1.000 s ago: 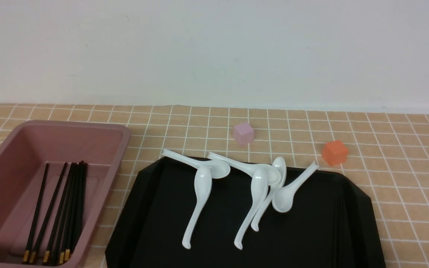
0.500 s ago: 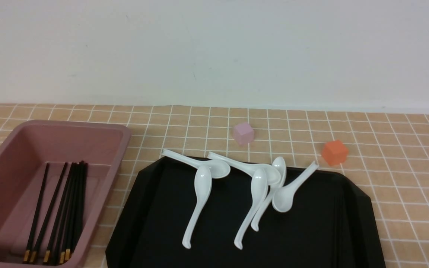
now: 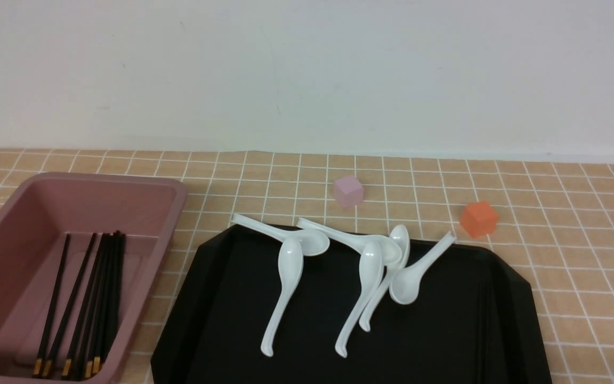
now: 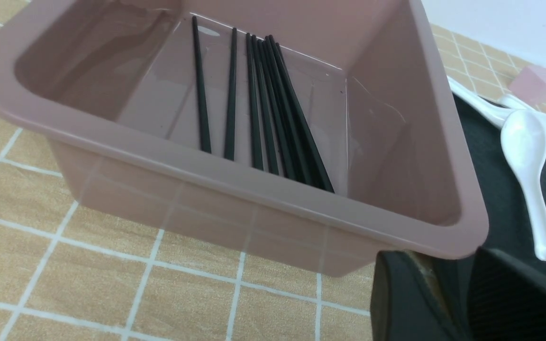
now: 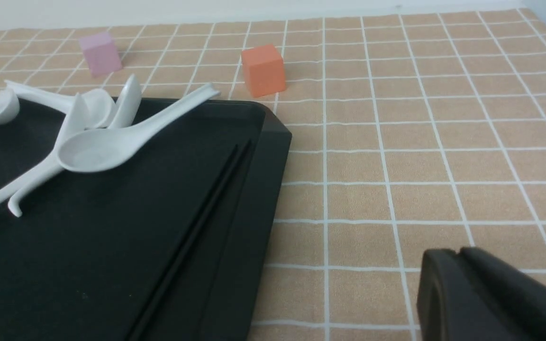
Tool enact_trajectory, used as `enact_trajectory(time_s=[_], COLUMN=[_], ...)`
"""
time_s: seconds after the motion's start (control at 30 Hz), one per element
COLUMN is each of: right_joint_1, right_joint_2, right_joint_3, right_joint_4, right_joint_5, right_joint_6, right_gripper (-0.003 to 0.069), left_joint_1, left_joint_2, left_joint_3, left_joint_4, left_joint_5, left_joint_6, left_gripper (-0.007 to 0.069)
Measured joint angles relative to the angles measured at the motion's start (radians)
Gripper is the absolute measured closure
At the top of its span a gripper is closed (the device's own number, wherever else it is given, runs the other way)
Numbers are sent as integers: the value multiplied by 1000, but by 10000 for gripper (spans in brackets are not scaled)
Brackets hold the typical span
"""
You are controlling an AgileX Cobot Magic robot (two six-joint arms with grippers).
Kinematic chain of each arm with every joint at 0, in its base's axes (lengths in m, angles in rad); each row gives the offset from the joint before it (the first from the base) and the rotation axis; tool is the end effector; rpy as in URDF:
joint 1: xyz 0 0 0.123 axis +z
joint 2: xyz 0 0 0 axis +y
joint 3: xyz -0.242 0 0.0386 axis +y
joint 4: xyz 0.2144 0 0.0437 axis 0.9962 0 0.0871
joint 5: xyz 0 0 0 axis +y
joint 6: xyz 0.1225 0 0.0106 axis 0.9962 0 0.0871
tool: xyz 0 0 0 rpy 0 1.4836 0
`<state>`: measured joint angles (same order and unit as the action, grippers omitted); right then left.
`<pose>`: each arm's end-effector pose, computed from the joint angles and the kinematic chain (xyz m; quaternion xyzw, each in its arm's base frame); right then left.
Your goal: On brown tablecloth take chopsticks from black tray and put them in box.
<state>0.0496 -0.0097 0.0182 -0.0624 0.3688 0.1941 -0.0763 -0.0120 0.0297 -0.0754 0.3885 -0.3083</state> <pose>0.0902 0.0017 0.1659 0.0413 0.8006 0.0464 0.5960 0.0889 -0.0103 0.1601 -0.1135 0.8021 -0.1433 0.5685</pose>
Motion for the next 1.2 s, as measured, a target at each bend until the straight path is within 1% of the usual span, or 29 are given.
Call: enact_trajectory(time_s=[1.2], right_joint_1=[0], right_joint_2=[0], right_joint_3=[0], right_joint_4=[0], right_joint_5=[0], right_joint_6=[0], right_gripper=[552], left_joint_1=[0], left_joint_2=[0], left_joint_3=[0], left_joint_4=[0], left_joint_5=[0], left_joint_6=[-1], left_gripper=[386])
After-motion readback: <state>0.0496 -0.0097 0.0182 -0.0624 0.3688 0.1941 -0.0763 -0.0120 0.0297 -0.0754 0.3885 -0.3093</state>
